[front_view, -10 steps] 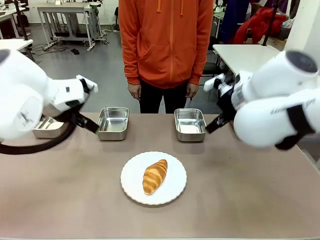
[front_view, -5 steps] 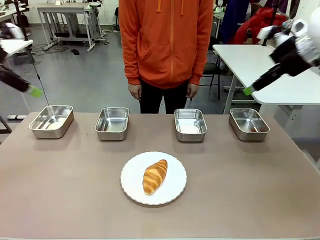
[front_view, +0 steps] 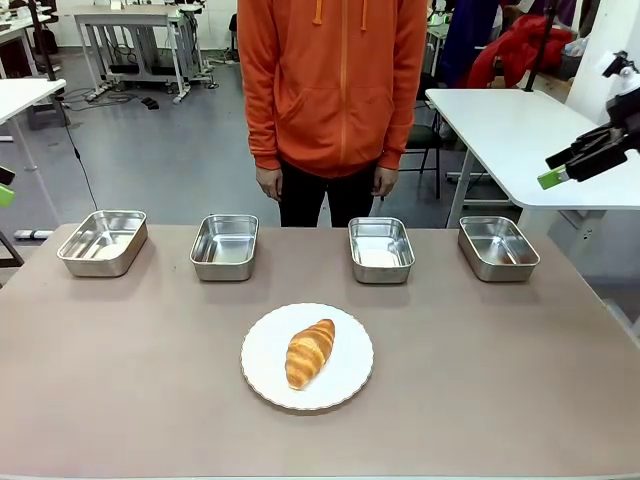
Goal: Place the bread in the container.
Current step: Place the Butter Roll into the Airtight Container indicated by the human.
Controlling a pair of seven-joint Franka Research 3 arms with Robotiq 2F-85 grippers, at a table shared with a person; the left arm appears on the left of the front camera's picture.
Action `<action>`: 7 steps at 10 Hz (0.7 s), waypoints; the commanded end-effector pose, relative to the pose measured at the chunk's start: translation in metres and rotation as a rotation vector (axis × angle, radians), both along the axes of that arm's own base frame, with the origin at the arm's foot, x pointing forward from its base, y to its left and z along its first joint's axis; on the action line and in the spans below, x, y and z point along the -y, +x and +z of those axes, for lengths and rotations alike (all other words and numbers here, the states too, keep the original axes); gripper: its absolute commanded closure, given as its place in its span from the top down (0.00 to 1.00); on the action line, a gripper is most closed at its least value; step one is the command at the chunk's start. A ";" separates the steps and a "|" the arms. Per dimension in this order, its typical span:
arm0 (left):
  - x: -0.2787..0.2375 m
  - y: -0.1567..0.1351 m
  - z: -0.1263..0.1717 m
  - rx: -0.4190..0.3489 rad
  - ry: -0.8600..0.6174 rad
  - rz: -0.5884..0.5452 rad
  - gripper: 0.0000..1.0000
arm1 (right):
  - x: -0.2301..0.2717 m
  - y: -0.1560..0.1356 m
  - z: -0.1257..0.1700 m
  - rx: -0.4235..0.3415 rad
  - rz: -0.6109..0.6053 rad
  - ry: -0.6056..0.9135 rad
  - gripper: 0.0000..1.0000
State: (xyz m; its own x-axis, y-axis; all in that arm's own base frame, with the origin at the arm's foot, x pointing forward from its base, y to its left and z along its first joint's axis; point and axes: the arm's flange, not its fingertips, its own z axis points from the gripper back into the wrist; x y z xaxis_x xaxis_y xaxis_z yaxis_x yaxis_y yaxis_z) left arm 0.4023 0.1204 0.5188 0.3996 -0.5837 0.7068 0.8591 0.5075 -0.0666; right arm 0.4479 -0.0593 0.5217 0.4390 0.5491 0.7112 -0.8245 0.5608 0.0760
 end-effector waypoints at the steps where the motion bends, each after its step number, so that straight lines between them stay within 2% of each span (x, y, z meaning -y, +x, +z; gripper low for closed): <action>1: 0.010 -0.004 0.008 0.005 -0.008 0.020 1.00 | -0.009 0.000 0.007 0.001 -0.016 -0.016 1.00; 3: 0.006 0.000 0.004 -0.001 0.002 0.016 1.00 | -0.006 0.000 0.001 -0.001 -0.002 -0.020 1.00; 7: -0.052 -0.024 0.016 0.106 -0.112 0.099 1.00 | 0.083 0.017 0.021 0.044 -0.042 0.160 1.00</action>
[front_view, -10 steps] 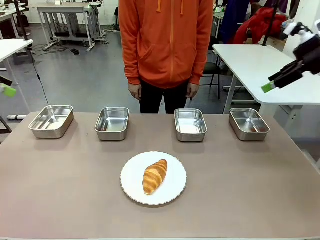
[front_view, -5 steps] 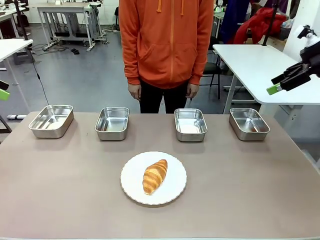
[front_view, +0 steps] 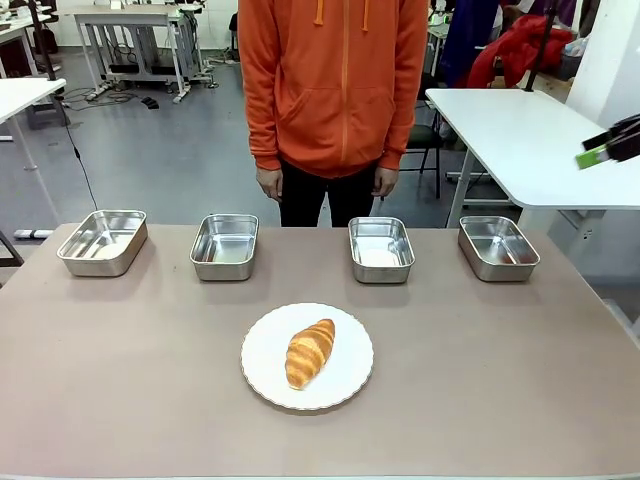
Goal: Place the bread in the container.
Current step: Place the Butter Roll into the Airtight Container indicated by the human.
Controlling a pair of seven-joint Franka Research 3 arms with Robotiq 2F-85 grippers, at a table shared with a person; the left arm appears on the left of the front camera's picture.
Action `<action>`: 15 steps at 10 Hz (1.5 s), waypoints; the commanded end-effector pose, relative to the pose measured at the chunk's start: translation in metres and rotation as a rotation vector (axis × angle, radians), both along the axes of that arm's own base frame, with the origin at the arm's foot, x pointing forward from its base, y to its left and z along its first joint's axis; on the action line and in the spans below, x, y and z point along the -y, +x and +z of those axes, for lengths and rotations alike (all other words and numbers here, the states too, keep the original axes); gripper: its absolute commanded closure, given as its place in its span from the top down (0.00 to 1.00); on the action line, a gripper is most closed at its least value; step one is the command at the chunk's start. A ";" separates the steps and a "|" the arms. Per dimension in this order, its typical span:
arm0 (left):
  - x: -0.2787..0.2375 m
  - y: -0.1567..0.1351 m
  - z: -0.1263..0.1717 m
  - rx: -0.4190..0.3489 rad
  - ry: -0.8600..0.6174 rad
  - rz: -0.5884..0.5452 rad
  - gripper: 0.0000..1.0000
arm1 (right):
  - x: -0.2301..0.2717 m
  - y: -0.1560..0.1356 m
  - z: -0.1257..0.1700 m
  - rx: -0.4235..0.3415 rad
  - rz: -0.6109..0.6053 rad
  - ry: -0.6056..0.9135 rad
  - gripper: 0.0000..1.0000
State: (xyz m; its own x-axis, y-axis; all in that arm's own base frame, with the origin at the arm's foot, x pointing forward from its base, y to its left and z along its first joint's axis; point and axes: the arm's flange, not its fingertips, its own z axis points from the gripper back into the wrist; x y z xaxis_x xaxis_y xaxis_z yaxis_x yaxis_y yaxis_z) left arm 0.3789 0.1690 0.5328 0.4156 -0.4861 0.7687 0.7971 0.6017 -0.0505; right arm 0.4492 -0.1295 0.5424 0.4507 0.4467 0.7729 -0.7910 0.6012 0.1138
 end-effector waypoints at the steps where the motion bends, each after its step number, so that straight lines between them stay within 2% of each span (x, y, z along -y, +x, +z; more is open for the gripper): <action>1: -0.008 -0.004 0.004 0.068 -0.054 0.002 1.00 | 0.022 0.017 0.001 0.024 0.012 0.081 1.00; 4: -0.009 -0.012 0.006 0.121 -0.088 0.006 1.00 | 0.029 0.015 0.001 0.061 0.004 0.141 1.00; 6: -0.009 -0.011 0.005 0.116 -0.111 0.017 1.00 | 0.030 0.015 0.002 0.067 0.006 0.150 1.00; 7: -0.010 -0.004 0.005 0.006 -0.126 0.144 1.00 | 0.030 0.015 0.002 0.032 0.045 0.151 1.00; 8: -0.010 -0.009 0.011 0.093 -0.087 0.028 1.00 | 0.027 0.014 0.000 0.031 -0.018 0.137 1.00; 15: -0.010 -0.009 0.011 0.093 -0.087 0.028 1.00 | 0.027 0.014 0.000 0.031 -0.018 0.137 1.00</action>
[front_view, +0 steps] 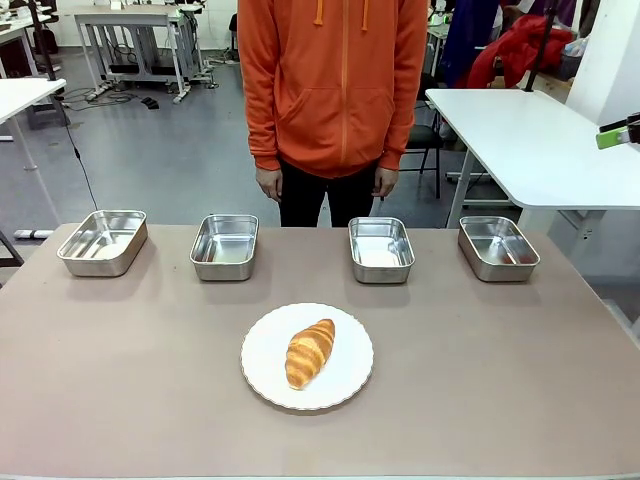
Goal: Place the bread in the container.
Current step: Place the Butter Roll into the Airtight Container indicated by the human.
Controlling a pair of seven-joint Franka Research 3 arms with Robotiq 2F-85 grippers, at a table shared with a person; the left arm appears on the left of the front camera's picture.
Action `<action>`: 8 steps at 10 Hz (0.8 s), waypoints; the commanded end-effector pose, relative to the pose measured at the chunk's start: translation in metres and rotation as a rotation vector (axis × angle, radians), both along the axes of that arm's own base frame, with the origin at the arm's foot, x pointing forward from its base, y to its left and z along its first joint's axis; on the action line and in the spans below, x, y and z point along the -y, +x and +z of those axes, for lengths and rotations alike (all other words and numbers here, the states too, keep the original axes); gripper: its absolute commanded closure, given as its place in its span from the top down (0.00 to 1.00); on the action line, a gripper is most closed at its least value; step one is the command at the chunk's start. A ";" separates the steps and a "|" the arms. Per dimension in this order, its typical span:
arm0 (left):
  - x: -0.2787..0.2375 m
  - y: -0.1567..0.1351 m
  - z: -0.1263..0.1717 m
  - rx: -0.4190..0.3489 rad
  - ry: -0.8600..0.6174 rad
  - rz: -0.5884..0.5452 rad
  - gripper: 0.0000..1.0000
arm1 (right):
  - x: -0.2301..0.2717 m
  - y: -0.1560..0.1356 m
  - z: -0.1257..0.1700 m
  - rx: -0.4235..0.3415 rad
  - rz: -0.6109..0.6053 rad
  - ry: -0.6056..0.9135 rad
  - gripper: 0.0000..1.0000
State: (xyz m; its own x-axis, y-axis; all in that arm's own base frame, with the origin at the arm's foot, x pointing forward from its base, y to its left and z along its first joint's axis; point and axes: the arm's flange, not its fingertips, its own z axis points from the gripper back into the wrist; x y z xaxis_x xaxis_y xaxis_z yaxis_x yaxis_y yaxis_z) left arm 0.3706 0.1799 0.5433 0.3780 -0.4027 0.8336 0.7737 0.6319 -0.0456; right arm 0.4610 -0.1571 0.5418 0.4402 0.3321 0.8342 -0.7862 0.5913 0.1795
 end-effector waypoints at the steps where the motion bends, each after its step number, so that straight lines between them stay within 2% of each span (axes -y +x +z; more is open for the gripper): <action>1: 0.001 -0.001 0.001 0.022 -0.003 -0.014 1.00 | -0.001 0.002 0.001 0.012 -0.006 0.002 1.00; 8: 0.001 -0.001 0.001 0.022 -0.003 -0.014 1.00 | -0.001 0.002 0.001 0.012 -0.006 0.002 1.00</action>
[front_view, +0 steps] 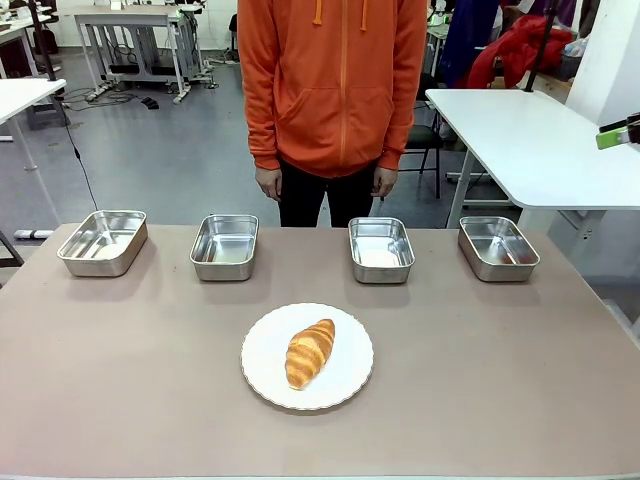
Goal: Place the bread in the container.
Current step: Place the Butter Roll into the Airtight Container indicated by the human.
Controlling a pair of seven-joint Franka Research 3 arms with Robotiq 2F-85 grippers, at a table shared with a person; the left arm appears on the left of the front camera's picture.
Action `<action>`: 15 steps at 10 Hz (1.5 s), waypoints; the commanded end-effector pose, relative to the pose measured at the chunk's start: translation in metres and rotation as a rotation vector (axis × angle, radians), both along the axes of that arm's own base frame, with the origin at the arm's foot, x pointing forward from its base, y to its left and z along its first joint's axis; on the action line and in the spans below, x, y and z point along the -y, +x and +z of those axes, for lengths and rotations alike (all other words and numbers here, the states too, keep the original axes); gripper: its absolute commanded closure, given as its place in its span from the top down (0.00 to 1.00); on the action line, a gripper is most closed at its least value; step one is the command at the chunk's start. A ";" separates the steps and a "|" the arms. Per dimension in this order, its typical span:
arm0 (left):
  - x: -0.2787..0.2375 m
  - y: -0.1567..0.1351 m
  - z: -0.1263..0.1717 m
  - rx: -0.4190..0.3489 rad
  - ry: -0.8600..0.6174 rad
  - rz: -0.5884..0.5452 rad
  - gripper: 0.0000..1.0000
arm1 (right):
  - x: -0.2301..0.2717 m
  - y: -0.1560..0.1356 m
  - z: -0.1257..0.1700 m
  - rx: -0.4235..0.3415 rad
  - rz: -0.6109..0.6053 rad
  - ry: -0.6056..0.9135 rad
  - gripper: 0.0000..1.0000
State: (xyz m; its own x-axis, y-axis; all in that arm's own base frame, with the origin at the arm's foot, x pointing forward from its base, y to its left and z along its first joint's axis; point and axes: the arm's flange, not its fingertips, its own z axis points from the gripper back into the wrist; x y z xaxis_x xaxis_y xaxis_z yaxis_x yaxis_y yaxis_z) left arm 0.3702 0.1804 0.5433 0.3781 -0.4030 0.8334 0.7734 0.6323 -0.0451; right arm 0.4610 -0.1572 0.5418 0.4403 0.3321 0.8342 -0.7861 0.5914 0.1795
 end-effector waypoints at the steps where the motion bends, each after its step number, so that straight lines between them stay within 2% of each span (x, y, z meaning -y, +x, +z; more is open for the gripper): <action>1: 0.001 -0.001 0.001 0.022 -0.004 -0.015 1.00 | -0.001 0.002 0.001 0.012 -0.006 0.002 1.00; 15: 0.001 -0.001 0.001 0.022 -0.004 -0.015 1.00 | -0.001 0.002 0.001 0.012 -0.006 0.002 1.00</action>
